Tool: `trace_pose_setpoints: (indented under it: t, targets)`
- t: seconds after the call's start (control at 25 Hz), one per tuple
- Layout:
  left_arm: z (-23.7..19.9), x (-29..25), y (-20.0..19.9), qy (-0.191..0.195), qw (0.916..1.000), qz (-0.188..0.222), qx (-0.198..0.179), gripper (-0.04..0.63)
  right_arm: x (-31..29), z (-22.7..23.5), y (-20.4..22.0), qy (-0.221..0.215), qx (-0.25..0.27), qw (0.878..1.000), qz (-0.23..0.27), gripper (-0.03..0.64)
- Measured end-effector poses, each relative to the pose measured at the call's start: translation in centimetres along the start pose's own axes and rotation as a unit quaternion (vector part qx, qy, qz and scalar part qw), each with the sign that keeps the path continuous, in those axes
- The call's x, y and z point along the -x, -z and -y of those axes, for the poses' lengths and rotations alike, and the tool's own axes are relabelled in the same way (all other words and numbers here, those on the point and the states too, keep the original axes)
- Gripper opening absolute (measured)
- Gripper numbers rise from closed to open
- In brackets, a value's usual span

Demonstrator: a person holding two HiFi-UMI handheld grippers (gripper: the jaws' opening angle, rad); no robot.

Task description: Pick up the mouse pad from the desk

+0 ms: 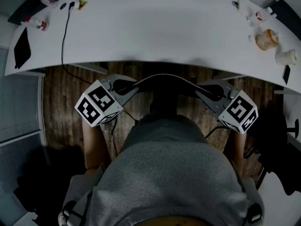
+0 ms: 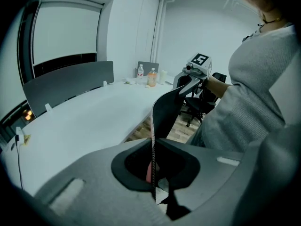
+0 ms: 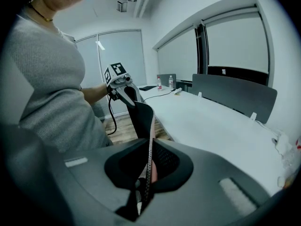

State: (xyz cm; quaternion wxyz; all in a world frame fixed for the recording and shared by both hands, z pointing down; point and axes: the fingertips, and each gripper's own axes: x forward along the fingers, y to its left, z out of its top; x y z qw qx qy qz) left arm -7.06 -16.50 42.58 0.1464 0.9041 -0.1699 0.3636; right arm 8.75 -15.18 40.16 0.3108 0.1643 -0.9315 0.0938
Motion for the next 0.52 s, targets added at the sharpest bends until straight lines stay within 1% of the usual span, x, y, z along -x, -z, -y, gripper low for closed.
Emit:
trace_pose_setpoints:
  t: [0.52]
  targets:
    - [-0.10,0.17,0.04,0.001,1.0000,0.003,0.000,0.020,0.21,0.05,-0.08,0.008,0.000,1.000,0.002,0.018]
